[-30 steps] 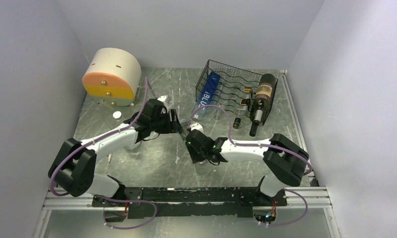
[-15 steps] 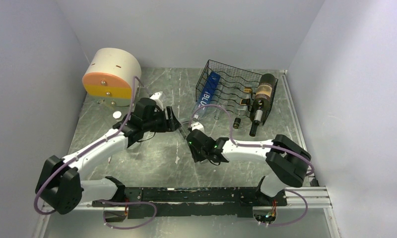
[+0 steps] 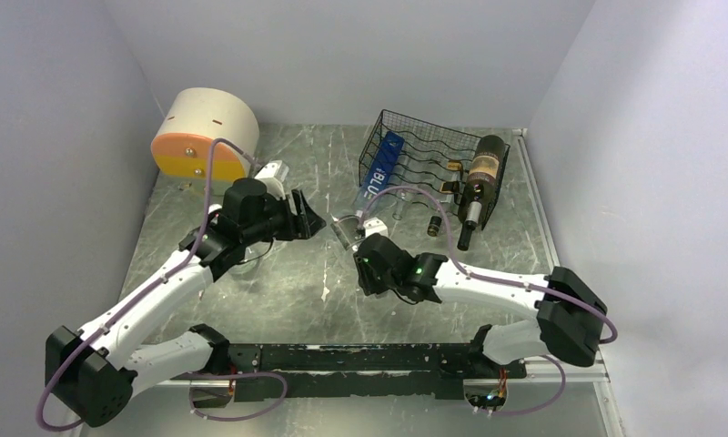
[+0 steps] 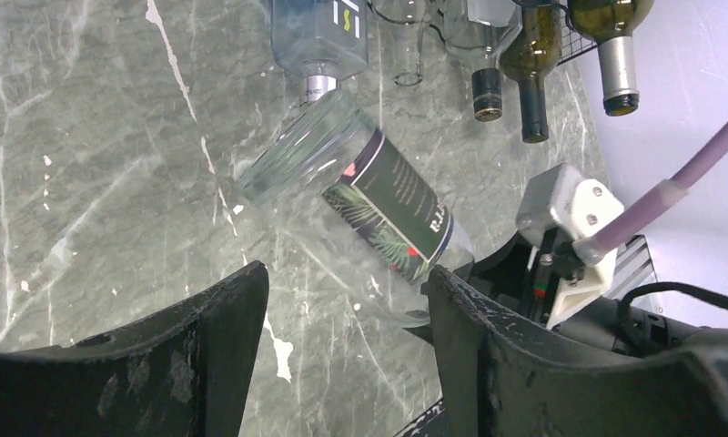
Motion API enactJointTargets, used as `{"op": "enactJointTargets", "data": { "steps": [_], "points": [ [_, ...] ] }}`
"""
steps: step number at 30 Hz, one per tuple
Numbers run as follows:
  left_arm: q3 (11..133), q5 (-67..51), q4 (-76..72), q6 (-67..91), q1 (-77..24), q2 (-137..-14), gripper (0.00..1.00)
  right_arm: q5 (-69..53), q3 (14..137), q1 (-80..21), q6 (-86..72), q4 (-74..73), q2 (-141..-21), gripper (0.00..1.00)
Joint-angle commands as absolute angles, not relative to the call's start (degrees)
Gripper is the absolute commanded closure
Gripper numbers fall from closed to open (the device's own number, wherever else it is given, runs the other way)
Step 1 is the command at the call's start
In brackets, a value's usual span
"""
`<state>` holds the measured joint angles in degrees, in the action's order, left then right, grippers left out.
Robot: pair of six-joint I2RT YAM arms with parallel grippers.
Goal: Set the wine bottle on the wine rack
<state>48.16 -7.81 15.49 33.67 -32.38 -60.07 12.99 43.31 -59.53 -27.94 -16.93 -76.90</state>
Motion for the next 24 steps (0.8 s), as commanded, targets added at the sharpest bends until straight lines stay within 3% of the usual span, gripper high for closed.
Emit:
{"op": "enactJointTargets", "data": {
  "steps": [1,12,24],
  "points": [
    [50.6,-6.6,18.4,33.4,-32.1,-57.1,0.31,18.6,46.8,-59.5,-27.3,-9.7,-70.6,1.00],
    [51.2,-3.0,21.5,33.9,-32.1,-45.7,0.29,27.6,57.0,-56.1,-24.3,-13.5,-67.2,1.00],
    [49.7,-1.9,23.1,34.0,-32.1,-41.1,0.28,25.2,64.7,-35.4,-27.2,-11.6,-68.6,1.00]
  ]
}}
